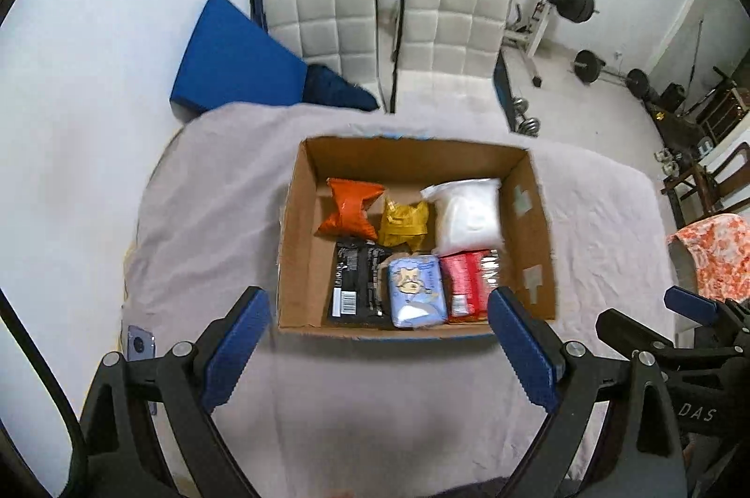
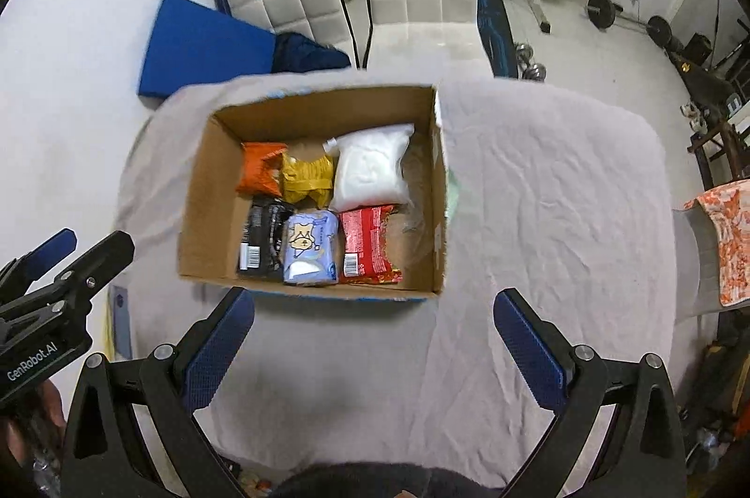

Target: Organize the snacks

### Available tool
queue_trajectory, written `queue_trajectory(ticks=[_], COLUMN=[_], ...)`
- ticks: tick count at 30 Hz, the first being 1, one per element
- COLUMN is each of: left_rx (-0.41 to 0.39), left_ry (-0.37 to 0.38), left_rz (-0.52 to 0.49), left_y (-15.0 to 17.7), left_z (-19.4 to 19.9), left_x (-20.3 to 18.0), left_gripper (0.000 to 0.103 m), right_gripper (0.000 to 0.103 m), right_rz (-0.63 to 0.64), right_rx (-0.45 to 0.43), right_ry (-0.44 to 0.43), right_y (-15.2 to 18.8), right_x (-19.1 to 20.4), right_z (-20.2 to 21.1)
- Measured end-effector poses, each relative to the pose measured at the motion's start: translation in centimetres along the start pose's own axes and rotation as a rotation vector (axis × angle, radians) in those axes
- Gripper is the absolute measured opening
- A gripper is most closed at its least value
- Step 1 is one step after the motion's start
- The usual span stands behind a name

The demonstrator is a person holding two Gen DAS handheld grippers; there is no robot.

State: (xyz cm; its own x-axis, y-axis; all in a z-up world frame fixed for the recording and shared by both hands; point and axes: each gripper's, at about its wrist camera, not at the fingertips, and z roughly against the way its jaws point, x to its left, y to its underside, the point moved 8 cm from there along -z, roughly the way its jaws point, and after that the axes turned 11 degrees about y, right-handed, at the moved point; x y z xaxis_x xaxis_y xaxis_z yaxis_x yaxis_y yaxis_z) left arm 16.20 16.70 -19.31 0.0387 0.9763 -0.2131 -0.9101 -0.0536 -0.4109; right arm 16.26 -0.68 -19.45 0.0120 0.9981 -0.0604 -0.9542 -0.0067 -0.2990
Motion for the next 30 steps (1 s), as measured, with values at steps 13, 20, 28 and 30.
queue_trajectory(ticks=[13, 20, 28, 30], left_rx=[-0.124, -0.134, -0.144, -0.145], left_ry=[-0.009, -0.021, -0.007, -0.015], left_rz=[-0.026, -0.033, -0.017, -0.023], left_y=[0.3, 1.2, 2.0, 2.2], left_z=[12.0, 14.8, 15.4, 15.3], left_x=[-3.9, -4.5, -4.9, -5.1], left_gripper=[0.095, 0.095, 0.095, 0.095], right_gripper=[0.103, 0.103, 0.103, 0.103], right_rz=[-0.008, 0.010, 0.002, 0.002], right_rx=[-0.151, -0.198, -0.172, -0.170], right_ry=[-0.019, -0.010, 0.000, 0.005], right_y=[1.4, 1.6, 2.2, 2.4], right_x=[-2.7, -2.9, -3.2, -3.2], right_z=[12.5, 15.4, 15.3, 15.3])
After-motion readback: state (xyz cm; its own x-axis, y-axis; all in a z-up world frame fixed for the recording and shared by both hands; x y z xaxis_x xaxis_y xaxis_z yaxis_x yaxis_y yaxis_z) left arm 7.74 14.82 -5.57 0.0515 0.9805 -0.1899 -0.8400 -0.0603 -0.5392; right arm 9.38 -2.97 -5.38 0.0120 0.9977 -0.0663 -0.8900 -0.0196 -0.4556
